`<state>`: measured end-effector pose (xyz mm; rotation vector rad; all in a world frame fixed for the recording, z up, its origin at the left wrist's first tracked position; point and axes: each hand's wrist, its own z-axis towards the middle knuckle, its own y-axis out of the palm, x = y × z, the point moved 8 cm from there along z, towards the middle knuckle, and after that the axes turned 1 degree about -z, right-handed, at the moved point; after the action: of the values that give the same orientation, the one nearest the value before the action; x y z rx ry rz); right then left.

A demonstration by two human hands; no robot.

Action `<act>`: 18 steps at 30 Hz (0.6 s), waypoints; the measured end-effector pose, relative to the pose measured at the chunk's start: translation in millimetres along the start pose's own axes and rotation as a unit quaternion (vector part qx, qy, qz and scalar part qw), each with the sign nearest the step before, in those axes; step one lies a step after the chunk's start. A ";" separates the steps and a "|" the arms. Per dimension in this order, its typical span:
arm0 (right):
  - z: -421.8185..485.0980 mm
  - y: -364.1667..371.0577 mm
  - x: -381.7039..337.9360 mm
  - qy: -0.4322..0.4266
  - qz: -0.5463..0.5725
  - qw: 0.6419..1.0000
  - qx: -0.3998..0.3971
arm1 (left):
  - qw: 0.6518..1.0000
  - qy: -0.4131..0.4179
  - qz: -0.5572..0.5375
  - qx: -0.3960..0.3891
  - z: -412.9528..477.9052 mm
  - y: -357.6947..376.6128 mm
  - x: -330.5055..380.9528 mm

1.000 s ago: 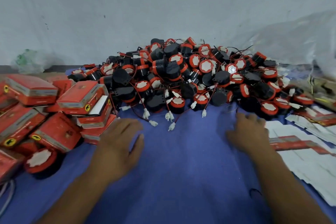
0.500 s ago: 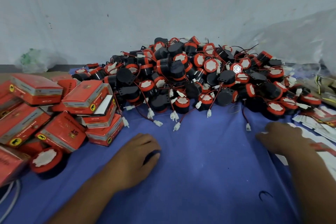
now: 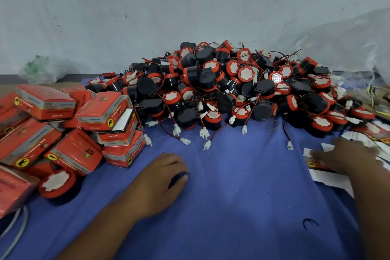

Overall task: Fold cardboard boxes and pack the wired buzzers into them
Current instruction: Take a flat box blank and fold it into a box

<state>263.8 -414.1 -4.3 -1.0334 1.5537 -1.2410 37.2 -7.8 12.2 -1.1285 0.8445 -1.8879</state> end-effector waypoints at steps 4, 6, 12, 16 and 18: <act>13.7 15.5 16.6 0.050 0.049 0.997 -0.037 | 1.000 -0.005 0.000 -0.007 0.5 -0.2 -0.6; 13.3 9.6 17.9 0.051 0.049 0.997 -0.011 | 1.000 -0.007 -0.001 -0.007 0.6 -0.6 -0.3; -15.4 -31.8 -4.5 0.004 0.142 0.983 0.115 | 1.000 -0.012 0.000 -0.010 0.2 0.7 -1.5; -55.2 -69.6 -33.4 -0.077 0.265 0.934 0.226 | 1.000 -0.017 0.003 -0.014 0.1 1.2 -2.0; -87.2 -83.1 -52.9 -0.147 0.379 0.870 0.279 | 1.000 -0.027 0.004 -0.013 0.7 1.4 -0.6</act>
<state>201.9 -354.0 95.2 -0.1654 1.0770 -0.8264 38.4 -8.0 11.1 -1.1848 0.8440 -1.8374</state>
